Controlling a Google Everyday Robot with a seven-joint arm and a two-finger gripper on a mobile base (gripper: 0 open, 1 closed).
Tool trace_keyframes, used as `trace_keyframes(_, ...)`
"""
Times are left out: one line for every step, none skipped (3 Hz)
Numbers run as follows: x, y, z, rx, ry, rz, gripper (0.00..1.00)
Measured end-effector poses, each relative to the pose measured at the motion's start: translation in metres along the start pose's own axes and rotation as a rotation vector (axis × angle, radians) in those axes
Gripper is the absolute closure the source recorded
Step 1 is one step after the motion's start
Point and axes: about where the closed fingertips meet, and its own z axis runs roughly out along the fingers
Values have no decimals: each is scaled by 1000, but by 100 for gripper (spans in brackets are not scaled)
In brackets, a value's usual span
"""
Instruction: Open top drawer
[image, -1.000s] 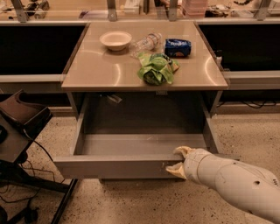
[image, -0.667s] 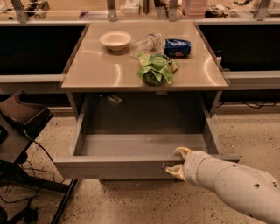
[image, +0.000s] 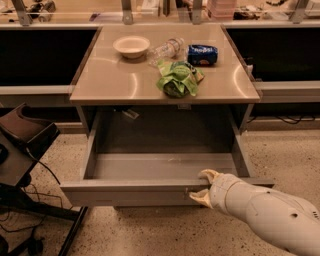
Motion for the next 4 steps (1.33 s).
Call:
trace_keyframes(-1, -1, -1, 0, 0, 0, 100)
trace_keyframes(1, 3, -2, 1, 1, 1, 100)
trace_keyframes(0, 2, -3, 1, 1, 1, 100)
trace_keyframes(1, 7, -2, -2, -1, 2, 100)
